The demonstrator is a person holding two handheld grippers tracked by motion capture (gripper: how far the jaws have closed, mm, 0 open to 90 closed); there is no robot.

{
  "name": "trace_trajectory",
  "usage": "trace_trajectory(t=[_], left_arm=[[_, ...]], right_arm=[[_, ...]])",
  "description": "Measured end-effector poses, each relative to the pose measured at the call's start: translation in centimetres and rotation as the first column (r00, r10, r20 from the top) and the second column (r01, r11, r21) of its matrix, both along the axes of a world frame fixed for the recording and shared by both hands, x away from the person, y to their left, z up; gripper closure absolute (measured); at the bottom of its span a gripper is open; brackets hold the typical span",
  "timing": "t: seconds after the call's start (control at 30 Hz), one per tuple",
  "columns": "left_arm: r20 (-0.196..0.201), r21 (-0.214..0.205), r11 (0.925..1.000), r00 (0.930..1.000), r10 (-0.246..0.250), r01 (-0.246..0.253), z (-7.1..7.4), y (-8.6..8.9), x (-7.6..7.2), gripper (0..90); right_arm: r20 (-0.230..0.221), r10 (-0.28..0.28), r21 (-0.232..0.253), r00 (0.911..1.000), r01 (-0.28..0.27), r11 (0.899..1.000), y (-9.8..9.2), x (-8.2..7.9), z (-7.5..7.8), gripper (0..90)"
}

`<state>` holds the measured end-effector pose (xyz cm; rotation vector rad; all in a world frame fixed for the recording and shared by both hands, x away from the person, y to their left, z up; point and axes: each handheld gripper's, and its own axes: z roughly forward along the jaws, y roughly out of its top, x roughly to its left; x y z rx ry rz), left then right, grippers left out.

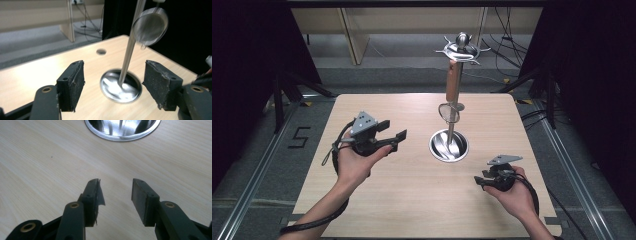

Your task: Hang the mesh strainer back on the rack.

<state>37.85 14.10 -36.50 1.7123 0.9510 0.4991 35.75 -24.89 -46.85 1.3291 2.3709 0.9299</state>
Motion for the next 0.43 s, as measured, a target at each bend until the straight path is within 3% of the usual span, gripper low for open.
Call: trace_trajectory(t=[0.03,0.07,0.1,0.13,0.17,0.2,0.27,0.3,0.43], left_arm=[[0.0,0.0,1.0,1.0,0.0,0.0,0.0,0.0,0.0,32.1],[-0.013,0.005,1.0,0.9999,0.007,-0.007,-0.9,0.4,-0.1,32.0],[-0.042,0.018,0.9998,0.999,0.014,-0.013,-2.8,1.1,-0.2,32.1],[-0.042,0.018,0.9998,0.999,0.014,-0.013,-2.8,1.1,-0.2,32.0],[-0.058,0.015,0.9998,0.9983,0.011,-0.01,-3.8,1.4,-0.2,32.1],[-0.076,0.025,0.9996,0.997,0.012,-0.01,-4.7,1.7,-0.3,32.1],[-0.102,0.056,0.9984,0.9948,0.003,0.003,-6.3,2.1,-0.5,32.8],[-0.105,0.062,0.998,0.9944,-0.005,0.012,-7.0,2.4,-0.5,32.9],[-0.147,0.08,0.9968,0.9892,0.006,0.006,-8.3,3.3,-0.5,33.4]], right_arm=[[0.005,0.002,-0.005,1.0,-0.002,1.0,-0.1,0.0,0.0,58.1],[0.023,0.023,-0.02,0.9995,-0.023,1.0,-0.3,0.2,0.0,58.1],[-0.005,0.022,-0.03,0.9998,-0.022,0.999,-0.4,0.2,0.2,58.2],[-0.007,0.007,-0.023,1.0,-0.007,1.0,-0.3,0.1,0.1,58.2],[-0.046,-0.017,-0.004,0.9988,0.017,1.0,-0.1,-0.1,0.3,58.2],[-0.046,-0.017,-0.004,0.9988,0.017,1.0,-0.1,-0.1,0.3,58.2],[-0.034,-0.016,-0.007,0.9993,0.016,1.0,-0.1,0.0,0.3,58.2],[-0.003,-0.001,-0.015,1.0,0.001,1.0,-0.3,0.2,0.2,58.2],[0.001,0.011,-0.03,0.9999,-0.011,0.999,-0.4,0.3,0.2,58.1]])
